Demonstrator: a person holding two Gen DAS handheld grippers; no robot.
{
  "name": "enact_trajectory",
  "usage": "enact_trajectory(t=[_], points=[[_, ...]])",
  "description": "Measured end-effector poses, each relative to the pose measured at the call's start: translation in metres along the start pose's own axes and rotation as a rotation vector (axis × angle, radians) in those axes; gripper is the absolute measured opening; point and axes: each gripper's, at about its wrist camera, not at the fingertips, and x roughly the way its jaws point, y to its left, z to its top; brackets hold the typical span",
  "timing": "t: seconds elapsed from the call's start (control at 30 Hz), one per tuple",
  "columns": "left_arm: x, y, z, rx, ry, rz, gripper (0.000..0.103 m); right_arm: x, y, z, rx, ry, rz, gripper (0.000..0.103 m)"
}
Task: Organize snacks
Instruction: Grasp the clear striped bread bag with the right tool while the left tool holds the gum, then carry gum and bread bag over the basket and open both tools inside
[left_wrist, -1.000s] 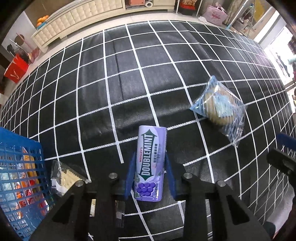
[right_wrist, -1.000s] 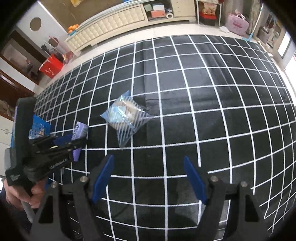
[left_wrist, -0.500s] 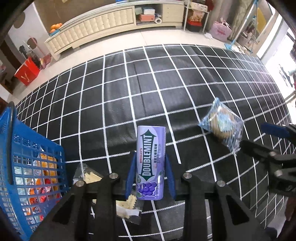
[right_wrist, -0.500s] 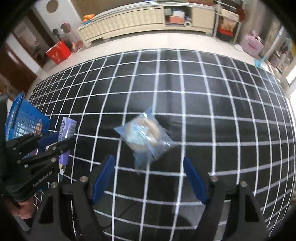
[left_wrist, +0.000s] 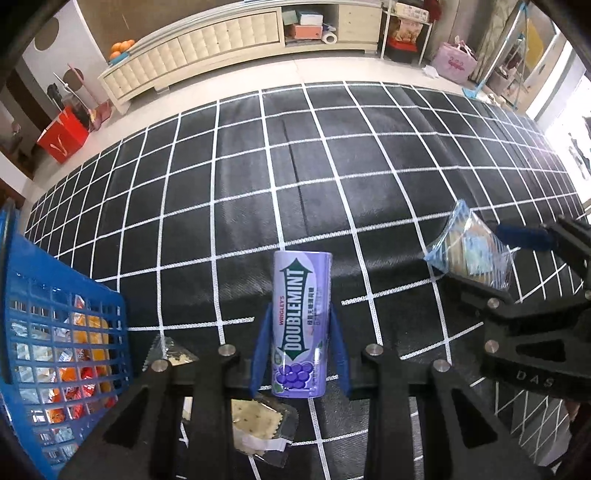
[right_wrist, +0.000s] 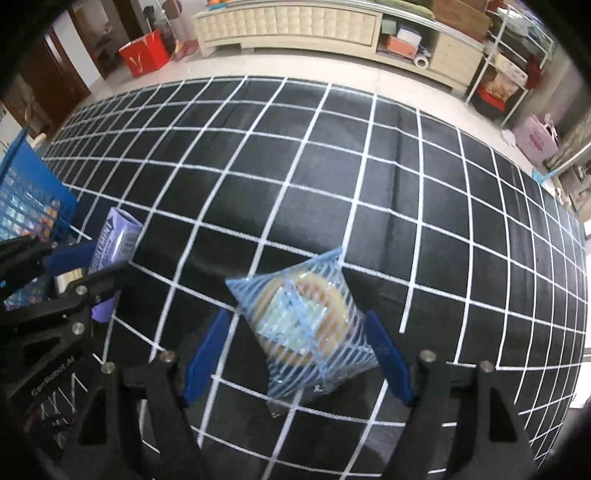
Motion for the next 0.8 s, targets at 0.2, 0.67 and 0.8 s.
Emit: enact_trajectory(t=[0.2,0.67,0.8], points=[[0.004,0.003,-0.006,-0.014,0.046,-0.023,0.029,0.005,0.000,-0.008,-0.071,-0.020,-0.021,0.059],[-0.046,0.000,-0.027,0.009,0.003,-0.064,0.029,-0.058,0.022,-0.039,-0.014,-0.041,-0.007,0.058],[-0.077,0.003,-0.037,0.008,-0.029,-0.078,0.029,-0.091,0.037,-0.047,-0.027,-0.069,-0.036,0.058]])
